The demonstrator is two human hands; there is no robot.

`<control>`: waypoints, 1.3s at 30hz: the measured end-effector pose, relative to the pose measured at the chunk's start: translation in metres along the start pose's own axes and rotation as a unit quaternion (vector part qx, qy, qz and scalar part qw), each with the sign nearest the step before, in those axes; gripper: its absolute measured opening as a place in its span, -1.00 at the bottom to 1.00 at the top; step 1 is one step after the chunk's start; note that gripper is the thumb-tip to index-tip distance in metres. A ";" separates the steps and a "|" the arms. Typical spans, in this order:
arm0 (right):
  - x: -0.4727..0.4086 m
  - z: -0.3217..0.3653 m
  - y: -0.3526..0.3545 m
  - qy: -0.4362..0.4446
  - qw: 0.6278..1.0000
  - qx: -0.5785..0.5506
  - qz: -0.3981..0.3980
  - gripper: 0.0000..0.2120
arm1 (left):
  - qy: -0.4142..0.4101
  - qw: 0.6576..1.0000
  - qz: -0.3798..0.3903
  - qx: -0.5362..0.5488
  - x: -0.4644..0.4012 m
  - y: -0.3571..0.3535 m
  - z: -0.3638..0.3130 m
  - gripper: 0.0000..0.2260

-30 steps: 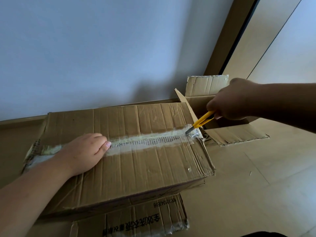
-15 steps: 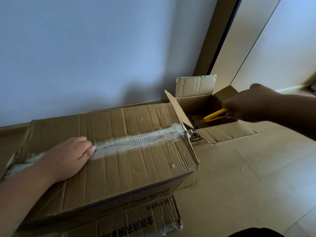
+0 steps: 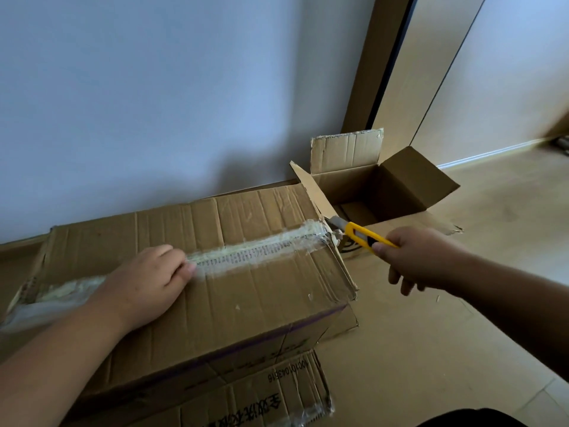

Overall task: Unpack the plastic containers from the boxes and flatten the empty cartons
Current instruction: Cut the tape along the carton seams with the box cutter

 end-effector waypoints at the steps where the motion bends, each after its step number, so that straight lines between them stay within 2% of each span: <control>1: 0.001 -0.003 -0.001 -0.007 1.000 -0.013 0.002 -0.71 | 0.004 1.000 0.008 -0.009 -0.008 -0.002 -0.008 -0.62; 5: 0.003 -0.008 -0.007 0.020 1.000 0.009 -0.011 -0.79 | 0.013 0.995 0.035 -0.090 -0.044 -0.002 -0.038 -0.63; 9: -0.006 -0.015 0.002 0.021 0.999 -0.003 -0.028 -0.79 | 0.013 0.992 0.061 -0.113 -0.080 -0.004 -0.069 -0.65; 12: -0.009 -0.012 -0.002 0.015 0.999 -0.027 -0.007 -0.77 | -0.022 0.995 0.082 -0.059 -0.105 -0.012 -0.106 -0.67; 15: -0.009 -0.012 -0.019 0.008 0.999 -0.034 0.024 -0.77 | -0.012 0.997 0.081 0.012 -0.128 -0.022 -0.130 -0.66; 17: -0.010 -0.014 -0.027 0.005 0.999 -0.028 0.023 -0.76 | -0.006 0.997 0.080 0.015 -0.140 -0.027 -0.139 -0.65; 22: -0.017 -0.021 -0.043 0.018 0.998 -0.038 0.036 -0.77 | -0.013 0.995 0.093 0.028 -0.155 -0.036 -0.153 -0.68; 29: -0.018 -0.022 -0.044 0.036 0.990 -0.119 0.071 -0.77 | 0.001 0.992 0.110 0.060 -0.157 -0.041 -0.149 -0.74; 31: -0.016 -0.024 -0.043 0.038 0.990 -0.115 0.075 -0.77 | 0.016 0.993 0.092 0.066 -0.158 -0.038 -0.146 -0.69; 33: -0.014 -0.027 -0.041 0.037 0.991 -0.110 0.074 -0.76 | 0.007 0.997 0.069 0.023 -0.160 -0.033 -0.145 -0.65; 35: -0.013 -0.029 -0.036 0.035 0.991 -0.113 0.062 -0.77 | -0.010 0.998 0.057 -0.026 -0.162 -0.030 -0.149 -0.72; 37: -0.012 -0.029 -0.034 0.030 0.988 -0.135 0.062 -0.82 | -0.005 0.999 0.048 -0.024 -0.164 -0.028 -0.149 -0.86; 39: -0.011 -0.028 -0.034 0.029 0.985 -0.157 0.067 -0.88 | 0.008 0.999 0.052 -0.011 -0.164 -0.028 -0.149 -0.85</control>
Point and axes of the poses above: each hand's wrist, its own x-axis away from the middle knuckle, its own y-axis out of the back of the hand, z = x × y, the point moved 8 cm from there along -x, towards the middle knuckle, and after that the axes turned 10 degrees about -y, right-handed, at the moved point
